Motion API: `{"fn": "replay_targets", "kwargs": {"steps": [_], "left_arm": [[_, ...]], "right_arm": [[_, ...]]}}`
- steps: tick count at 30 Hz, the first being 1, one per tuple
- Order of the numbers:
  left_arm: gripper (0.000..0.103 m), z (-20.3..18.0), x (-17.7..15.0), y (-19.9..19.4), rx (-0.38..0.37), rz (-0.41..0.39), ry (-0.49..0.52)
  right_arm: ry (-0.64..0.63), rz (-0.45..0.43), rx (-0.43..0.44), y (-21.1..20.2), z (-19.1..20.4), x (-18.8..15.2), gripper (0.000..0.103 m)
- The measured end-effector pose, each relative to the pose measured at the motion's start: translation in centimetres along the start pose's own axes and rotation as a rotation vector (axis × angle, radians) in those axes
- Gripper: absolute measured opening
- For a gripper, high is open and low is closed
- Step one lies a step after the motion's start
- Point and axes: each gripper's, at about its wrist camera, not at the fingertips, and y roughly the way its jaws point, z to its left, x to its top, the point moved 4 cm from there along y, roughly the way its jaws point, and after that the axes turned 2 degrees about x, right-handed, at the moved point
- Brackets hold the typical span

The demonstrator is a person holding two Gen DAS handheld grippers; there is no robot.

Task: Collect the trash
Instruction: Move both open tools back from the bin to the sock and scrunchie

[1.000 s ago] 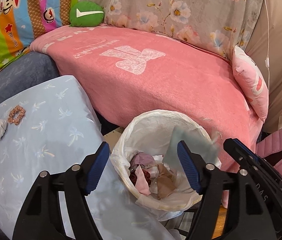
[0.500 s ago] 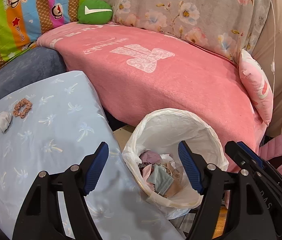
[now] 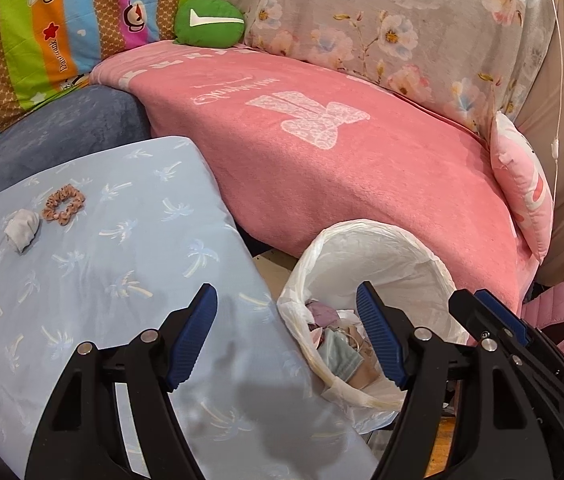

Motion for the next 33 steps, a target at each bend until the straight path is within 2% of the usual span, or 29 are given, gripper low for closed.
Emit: {"fn": "replay_targets", "kwargs": {"steps": [6, 9, 18, 20, 30, 33], "left_arm": [[0.07, 2.1, -0.2, -0.3, 0.011, -0.001, -0.034], [0.076, 3.4, -0.2, -0.5, 0.024, -0.01, -0.057], [0.076, 7.9, -0.5, -1.0, 0.052, -0.012, -0.12], [0.076, 8.8, -0.7, -1.0, 0.06, -0.01, -0.134], [0.078, 15.1, -1.5, -1.0, 0.118, -0.002, -0.225], [0.087, 17.2, -1.7, -1.1, 0.151, 0.0, -0.241]], "right_arm": [[-0.035, 0.015, 0.014, 0.5, 2.2, -0.5, 0.034], [-0.052, 0.023, 0.02, 0.9, 3.4, -0.9, 0.034], [-0.111, 0.056, 0.047, 2.2, 7.5, -1.9, 0.035], [-0.125, 0.06, 0.053, 2.5, 8.5, -2.2, 0.04], [-0.199, 0.111, 0.089, 4.9, 13.9, -3.5, 0.041], [-0.22, 0.134, 0.109, 5.9, 15.6, -4.0, 0.041]]}}
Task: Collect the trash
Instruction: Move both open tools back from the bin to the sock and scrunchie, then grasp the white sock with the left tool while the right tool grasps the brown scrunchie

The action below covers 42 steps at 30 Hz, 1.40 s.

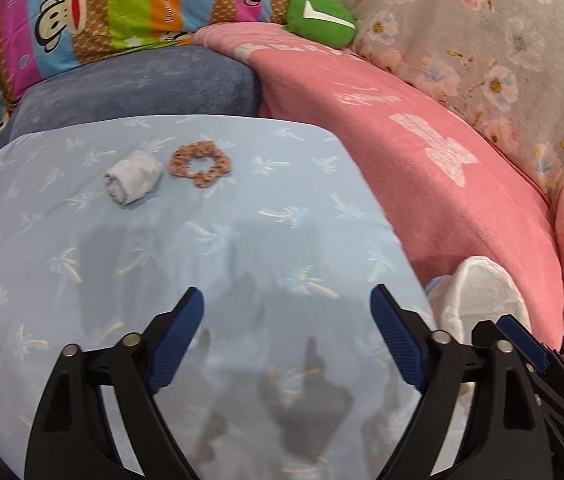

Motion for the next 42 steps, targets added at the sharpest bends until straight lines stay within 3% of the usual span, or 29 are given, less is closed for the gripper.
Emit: {"fn": "replay_targets", "kwargs": {"steps": [13, 21, 31, 36, 39, 42], "left_arm": [[0.093, 10.8, 3.2, 3.1, 0.18, 0.021, -0.057], [0.093, 14.1, 6.7, 6.5, 0.188, 0.026, -0.105], [0.092, 14.8, 8.6, 10.1, 0.173, 0.052, -0.07], [0.078, 15.1, 8.4, 10.9, 0.137, 0.083, -0.077], [0.068, 15.2, 8.0, 11.1, 0.11, 0.098, -0.084], [0.06, 15.2, 7.7, 11.0, 0.107, 0.097, -0.083]], "right_arm": [[-0.071, 0.081, 0.095, 8.6, 7.5, 2.7, 0.048], [-0.097, 0.091, 0.131, 15.4, 11.9, 7.0, 0.048], [-0.076, 0.142, 0.139, 23.8, 14.3, 10.3, 0.048], [-0.105, 0.178, 0.138, 26.1, 15.2, 10.1, 0.048], [-0.124, 0.196, 0.138, 27.0, 15.7, 9.7, 0.042], [-0.147, 0.218, 0.138, 27.5, 16.0, 9.0, 0.025]]}}
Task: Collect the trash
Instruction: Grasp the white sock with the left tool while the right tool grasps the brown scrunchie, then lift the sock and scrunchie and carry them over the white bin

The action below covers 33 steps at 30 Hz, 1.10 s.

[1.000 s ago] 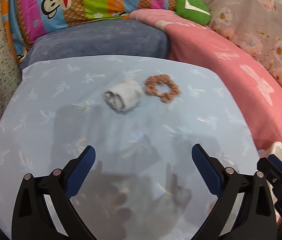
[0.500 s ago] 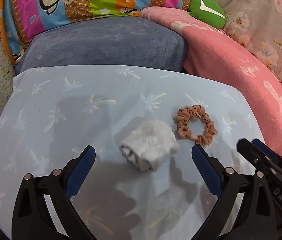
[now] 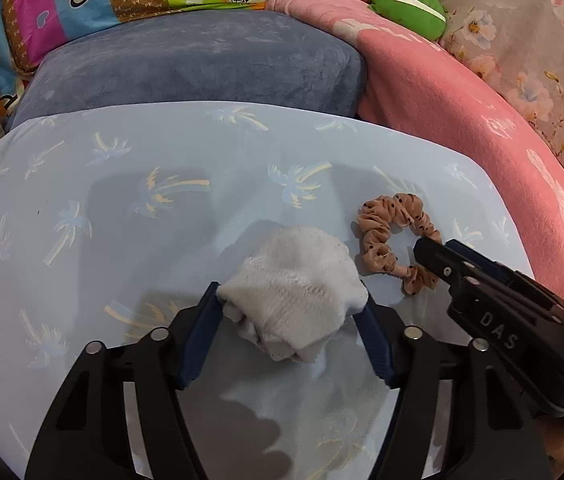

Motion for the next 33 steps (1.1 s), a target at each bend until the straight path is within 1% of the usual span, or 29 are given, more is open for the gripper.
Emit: {"fn": "replay_targets", "kwargs": {"steps": [2, 4, 8, 14, 20, 26, 33], "left_arm": [[0.054, 0.0, -0.1, -0.1, -0.009, 0.0, 0.003], [0.051, 0.0, 0.0, -0.2, -0.012, -0.001, 0.005], [0.046, -0.1, -0.1, -0.5, -0.019, -0.004, 0.007], [0.042, -0.3, -0.9, -1.4, -0.031, -0.004, -0.001], [0.042, -0.7, -2.8, -3.1, -0.035, 0.001, -0.007], [0.042, -2.0, -4.5, -5.6, -0.053, -0.01, -0.006], [0.042, -5.0, -6.8, -9.4, -0.075, -0.036, 0.031]], "right_arm": [[-0.014, -0.007, -0.014, 0.1, 0.1, -0.3, 0.019], [-0.031, -0.009, -0.026, 0.1, 0.2, -0.5, 0.013], [-0.023, -0.005, -0.022, -0.1, -0.1, -0.9, 0.008], [-0.012, -0.003, -0.02, -1.4, -0.8, -2.6, 0.006], [0.029, -0.003, 0.006, -4.0, -2.0, -6.2, 0.006], [0.072, -0.007, 0.032, -8.1, -3.0, -10.0, 0.006], [0.109, -0.091, 0.025, -15.6, -5.1, -13.2, 0.006]]}}
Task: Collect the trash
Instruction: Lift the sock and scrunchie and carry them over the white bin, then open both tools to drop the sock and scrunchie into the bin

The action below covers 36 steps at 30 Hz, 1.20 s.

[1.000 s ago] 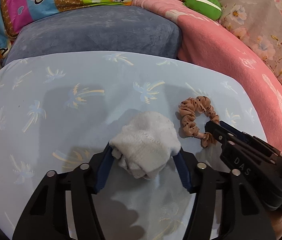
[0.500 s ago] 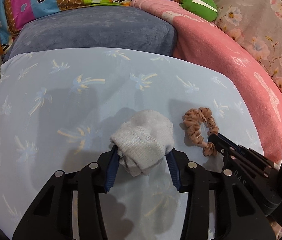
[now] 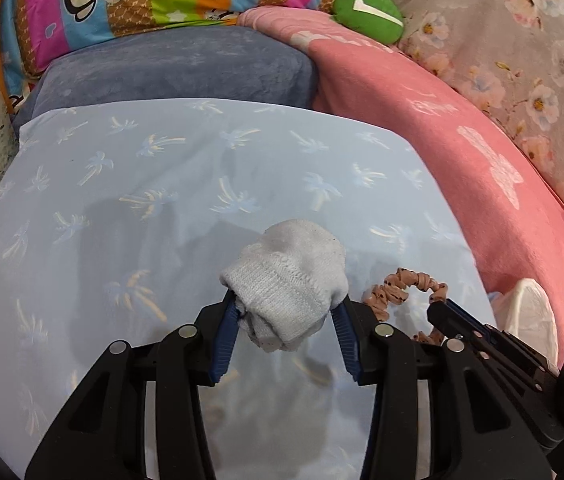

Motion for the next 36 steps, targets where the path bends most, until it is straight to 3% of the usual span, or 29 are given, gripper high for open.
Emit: {"fn": "replay_targets", "kwargs": {"steps": [18, 26, 36], "left_arm": [[0.042, -13.6, -4.4, -6.4, -0.091, -0.072, 0.218], [0.042, -19.0, -5.7, -7.4, -0.136, -0.082, 0.307], [0.043, -25.4, -7.5, -7.0, -0.211, -0.051, 0.416]], "right_arm": [[0.148, -0.218, -0.085, -17.2, -10.6, -2.4, 0.006], [0.231, -0.287, -0.132, -22.0, -16.1, -3.5, 0.006], [0.292, -0.339, -0.212, -25.2, -21.4, -4.8, 0.006]]}}
